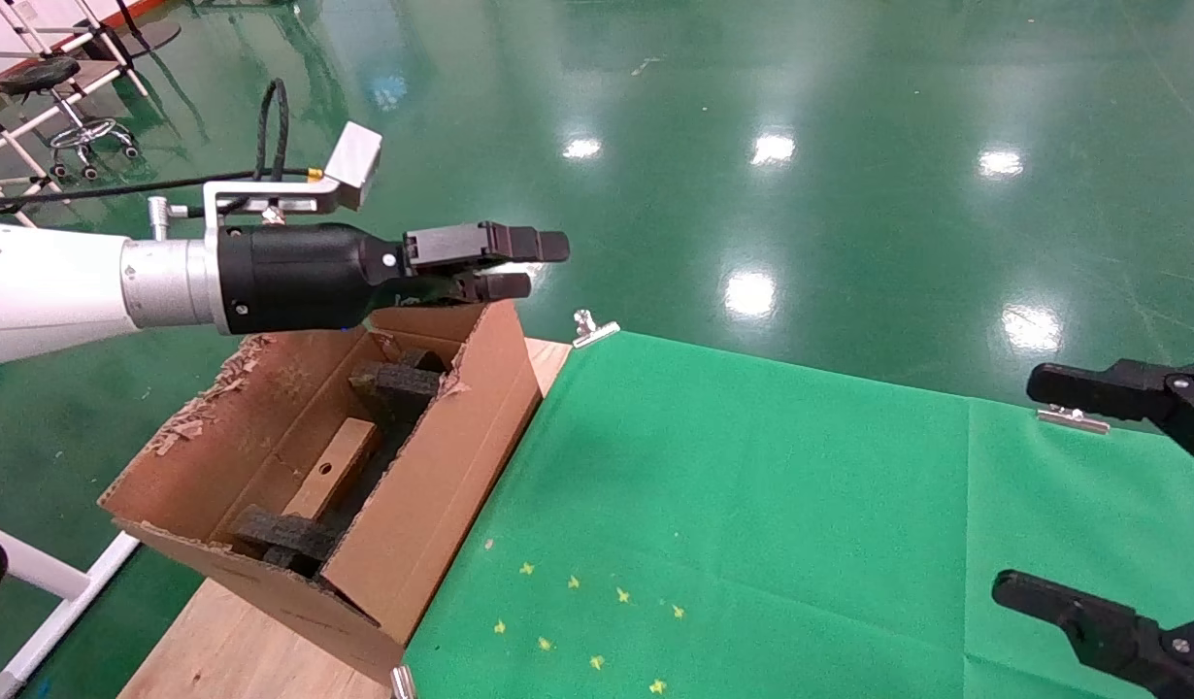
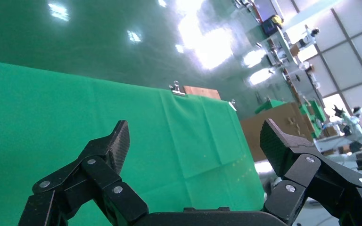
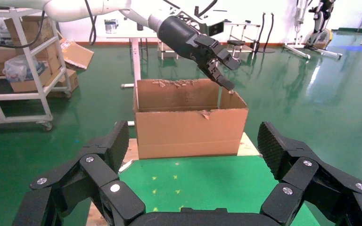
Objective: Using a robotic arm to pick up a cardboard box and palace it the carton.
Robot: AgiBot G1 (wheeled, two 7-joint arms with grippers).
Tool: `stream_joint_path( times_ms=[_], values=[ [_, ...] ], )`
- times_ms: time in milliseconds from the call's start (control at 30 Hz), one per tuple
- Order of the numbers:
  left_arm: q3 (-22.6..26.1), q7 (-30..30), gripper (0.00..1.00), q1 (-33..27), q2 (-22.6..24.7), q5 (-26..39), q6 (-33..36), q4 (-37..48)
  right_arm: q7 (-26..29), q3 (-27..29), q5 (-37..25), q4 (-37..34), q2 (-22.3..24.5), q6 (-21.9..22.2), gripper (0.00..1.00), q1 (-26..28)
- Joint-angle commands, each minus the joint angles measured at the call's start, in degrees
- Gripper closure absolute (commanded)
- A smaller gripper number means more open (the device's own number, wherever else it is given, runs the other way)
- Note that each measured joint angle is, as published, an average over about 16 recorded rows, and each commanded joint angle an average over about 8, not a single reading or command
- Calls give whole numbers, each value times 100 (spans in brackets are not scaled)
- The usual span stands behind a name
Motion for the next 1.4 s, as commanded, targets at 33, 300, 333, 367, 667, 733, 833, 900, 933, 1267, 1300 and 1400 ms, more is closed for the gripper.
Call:
stream_joint_path(
  times_ms=[33, 300, 333, 367, 667, 733, 833, 900, 933, 1267, 1300, 1400],
  values=[
    [-16, 10, 0, 26, 1, -23, 10, -29, 0, 0, 1, 0, 0, 0, 0, 0],
    [-345, 546, 0, 423, -56, -165, 27, -600, 0, 0, 1, 0, 0, 0, 0, 0],
    [-391, 620, 0, 477, -64, -185, 29, -679, 0, 0, 1, 0, 0, 0, 0, 0],
    [-436, 693, 0, 532, -71, -205, 31, -757, 0, 0, 1, 0, 0, 0, 0, 0],
    [-838, 1348, 0, 1016, -141, -379, 51, -1456, 0, 0, 1, 0, 0, 0, 0, 0],
    [-927, 1493, 0, 1122, -156, -417, 56, -1610, 0, -1, 1, 0, 0, 0, 0, 0],
    [-1062, 1712, 0, 1284, -179, -475, 63, -1843, 0, -1, 1, 0, 0, 0, 0, 0],
    [-1151, 1857, 0, 1391, -195, -514, 67, -1998, 0, -1, 1, 0, 0, 0, 0, 0],
    [-1196, 1931, 0, 1446, -202, -533, 69, -2076, 0, -1, 1, 0, 0, 0, 0, 0],
    [-1644, 2660, 0, 1985, -280, -727, 92, -2854, 0, -1, 1, 0, 0, 0, 0, 0],
    [-1688, 2731, 0, 2037, -287, -746, 94, -2929, 0, -1, 1, 0, 0, 0, 0, 0],
    [-1822, 2950, 0, 2199, -310, -804, 101, -3163, 0, -1, 1, 0, 0, 0, 0, 0]
  ],
)
